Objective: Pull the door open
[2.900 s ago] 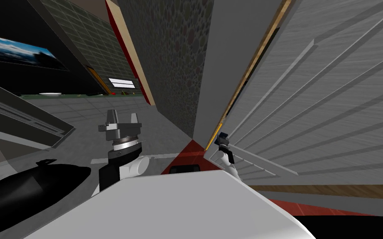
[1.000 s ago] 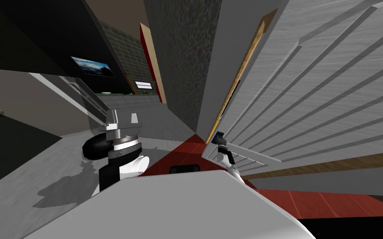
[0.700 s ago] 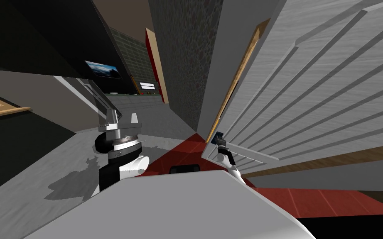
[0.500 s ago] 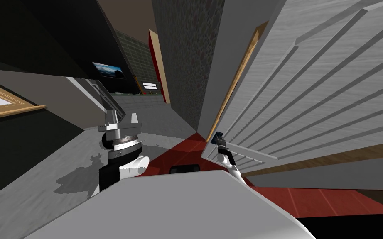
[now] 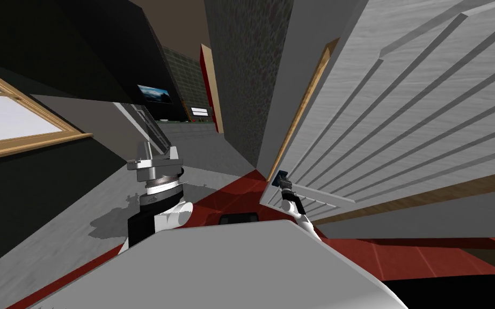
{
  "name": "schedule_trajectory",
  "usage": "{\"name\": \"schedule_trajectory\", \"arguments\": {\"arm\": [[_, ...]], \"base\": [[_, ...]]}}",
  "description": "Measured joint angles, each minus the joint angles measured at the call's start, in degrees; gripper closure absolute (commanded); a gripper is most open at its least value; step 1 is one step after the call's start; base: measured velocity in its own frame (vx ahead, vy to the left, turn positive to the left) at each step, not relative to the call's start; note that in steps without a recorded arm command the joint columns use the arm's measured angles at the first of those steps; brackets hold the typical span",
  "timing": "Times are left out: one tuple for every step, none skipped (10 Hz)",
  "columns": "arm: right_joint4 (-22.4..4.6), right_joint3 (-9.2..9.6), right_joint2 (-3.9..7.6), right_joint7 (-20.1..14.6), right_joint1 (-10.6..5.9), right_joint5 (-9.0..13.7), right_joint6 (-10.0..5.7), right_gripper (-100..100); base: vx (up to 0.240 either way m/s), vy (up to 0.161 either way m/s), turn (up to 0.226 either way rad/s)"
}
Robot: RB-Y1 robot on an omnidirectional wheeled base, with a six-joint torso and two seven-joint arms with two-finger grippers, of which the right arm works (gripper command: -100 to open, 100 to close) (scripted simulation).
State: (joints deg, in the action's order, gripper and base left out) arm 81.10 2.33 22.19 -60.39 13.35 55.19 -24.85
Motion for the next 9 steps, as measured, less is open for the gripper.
{"name": "schedule_trajectory", "arguments": {"arm": [[0.2,0.51,0.49,-0.5,0.24,-0.1,-0.28,100],[0.4,1.09,0.95,-1.0,0.59,-0.2,-0.49,100],[0.6,1.67,1.4,-1.5,0.83,-0.3,-0.65,100],[0.8,2.22,1.95,-2.0,1.09,-0.4,-0.82,100],[1.1,2.72,2.56,-2.5,1.49,-0.5,-1.03,100],[1.3,3.25,3.15,-3.2,1.78,-0.6,-1.37,100],[1.5,3.69,3.66,-3.7,2.06,-0.7,-1.66,100],[1.9,4.11,4.04,-4.0,2.46,-0.7,-1.73,100],[2.1,4.53,4.44,-4.4,2.68,-0.8,-1.83,100]], "base": [[-0.196,-0.051,0.12],[-0.225,-0.063,0.129],[-0.201,-0.031,0.134],[-0.177,-0.008,0.114],[-0.206,-0.021,0.1],[-0.206,-0.013,0.103],[-0.177,-0.036,0.086],[-0.181,-0.039,0.092],[-0.082,-0.011,0.032]]}}
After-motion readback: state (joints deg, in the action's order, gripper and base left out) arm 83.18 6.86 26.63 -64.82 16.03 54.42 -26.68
